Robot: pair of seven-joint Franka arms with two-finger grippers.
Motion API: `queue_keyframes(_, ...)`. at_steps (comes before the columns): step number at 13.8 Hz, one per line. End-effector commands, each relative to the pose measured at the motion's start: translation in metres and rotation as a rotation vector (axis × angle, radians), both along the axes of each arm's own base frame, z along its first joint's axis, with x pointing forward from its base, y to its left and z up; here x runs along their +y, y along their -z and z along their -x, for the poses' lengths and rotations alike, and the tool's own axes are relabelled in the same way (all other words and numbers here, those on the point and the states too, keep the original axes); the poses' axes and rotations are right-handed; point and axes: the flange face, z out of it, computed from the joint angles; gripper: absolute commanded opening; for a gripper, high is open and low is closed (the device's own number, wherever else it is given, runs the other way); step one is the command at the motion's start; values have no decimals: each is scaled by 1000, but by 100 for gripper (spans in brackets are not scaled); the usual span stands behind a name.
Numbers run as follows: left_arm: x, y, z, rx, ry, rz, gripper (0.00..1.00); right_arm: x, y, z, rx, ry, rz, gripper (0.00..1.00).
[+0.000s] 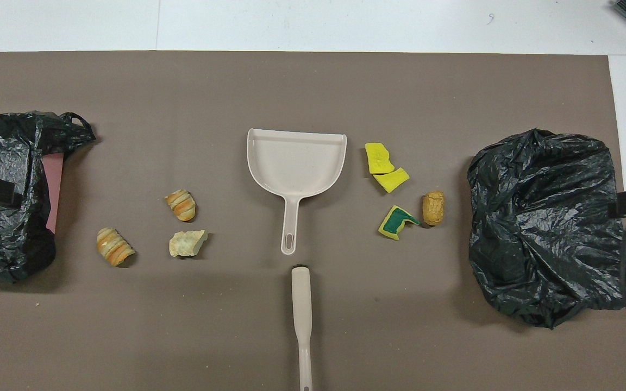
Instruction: Sweep and dump trash in bin
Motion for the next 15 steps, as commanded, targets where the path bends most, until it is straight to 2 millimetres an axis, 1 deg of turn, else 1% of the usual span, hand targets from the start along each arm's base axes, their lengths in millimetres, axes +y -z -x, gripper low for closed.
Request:
queue_keyframes(1,-7,-5,7,15,19,2,100,2,0,1,-4,-26,3,100)
queue_keyframes(4,-10,-3,9,24,21,8,100,9,0,0,-9,-36,-7,100)
queue_keyframes(6,-12,-2,9,23,24,9,100,9,0,0,-12,-38,-9,100)
queue_keyframes(7,-21,-1,10,26,41,8,100,8,0,0,-11,-37,-7,100)
queue_keyframes(11,-76,38,16,87,133,6,100,9,1,-1,-9,-39,-7,100)
queue_keyframes(13,-111,61,22,73,153,33,100,8,1,-1,-9,-37,-7,100)
queue_keyframes(14,-132,76,29,71,144,38,100,8,1,-1,-11,-37,-7,100)
queue_keyframes(15,-155,87,40,56,153,36,100,8,1,-1,-9,-37,-7,100)
